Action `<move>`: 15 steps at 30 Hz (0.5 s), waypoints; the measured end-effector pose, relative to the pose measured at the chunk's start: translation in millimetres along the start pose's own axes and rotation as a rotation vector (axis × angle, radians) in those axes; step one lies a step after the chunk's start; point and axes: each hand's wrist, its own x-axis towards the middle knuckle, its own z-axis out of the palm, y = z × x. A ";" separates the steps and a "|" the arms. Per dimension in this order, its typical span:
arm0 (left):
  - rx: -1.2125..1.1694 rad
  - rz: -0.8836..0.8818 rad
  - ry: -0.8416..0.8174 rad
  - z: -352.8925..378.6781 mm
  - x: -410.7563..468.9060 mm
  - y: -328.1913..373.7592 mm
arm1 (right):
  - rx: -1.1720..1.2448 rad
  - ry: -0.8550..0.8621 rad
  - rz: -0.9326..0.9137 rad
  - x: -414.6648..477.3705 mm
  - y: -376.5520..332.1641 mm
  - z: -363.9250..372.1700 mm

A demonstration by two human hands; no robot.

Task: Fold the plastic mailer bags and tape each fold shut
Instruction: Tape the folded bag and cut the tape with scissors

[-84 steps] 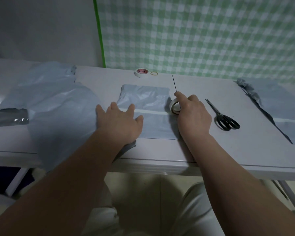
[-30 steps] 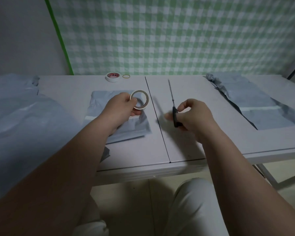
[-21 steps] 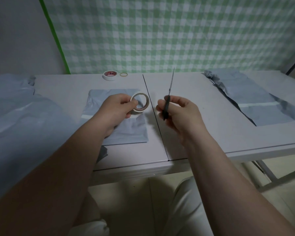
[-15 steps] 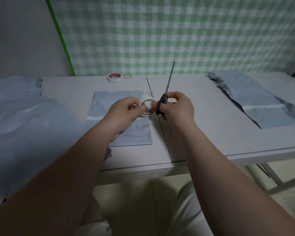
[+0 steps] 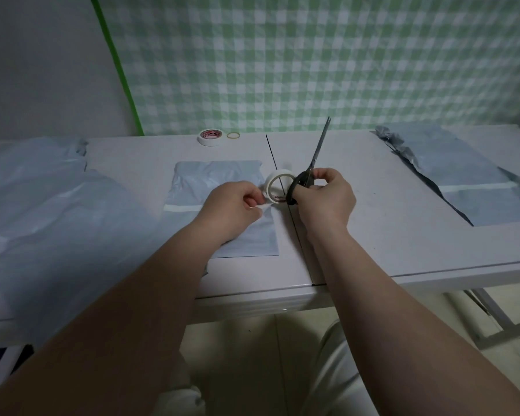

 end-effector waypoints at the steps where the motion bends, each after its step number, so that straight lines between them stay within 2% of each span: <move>1: 0.004 -0.002 0.000 0.1 -0.1 0.3 | 0.007 0.012 0.005 -0.4 -0.1 0.1; 4: -0.083 -0.031 -0.011 -0.1 0.8 2.2 | -0.007 0.017 -0.037 -3.0 -3.5 -1.8; 8: -0.673 -0.114 -0.036 -9.1 2.9 8.4 | -0.094 -0.036 -0.242 -4.7 -22.2 -4.6; 10: -0.741 -0.115 -0.032 -11.7 3.3 8.9 | -0.124 -0.095 -0.304 -6.6 -31.2 -4.4; 12: -0.709 -0.126 0.003 -12.2 1.2 8.1 | -0.078 -0.126 -0.238 -9.3 -33.9 -7.2; 15: -0.712 -0.164 0.051 -11.4 -0.8 4.2 | 0.259 -0.196 0.064 -19.5 -34.8 -21.1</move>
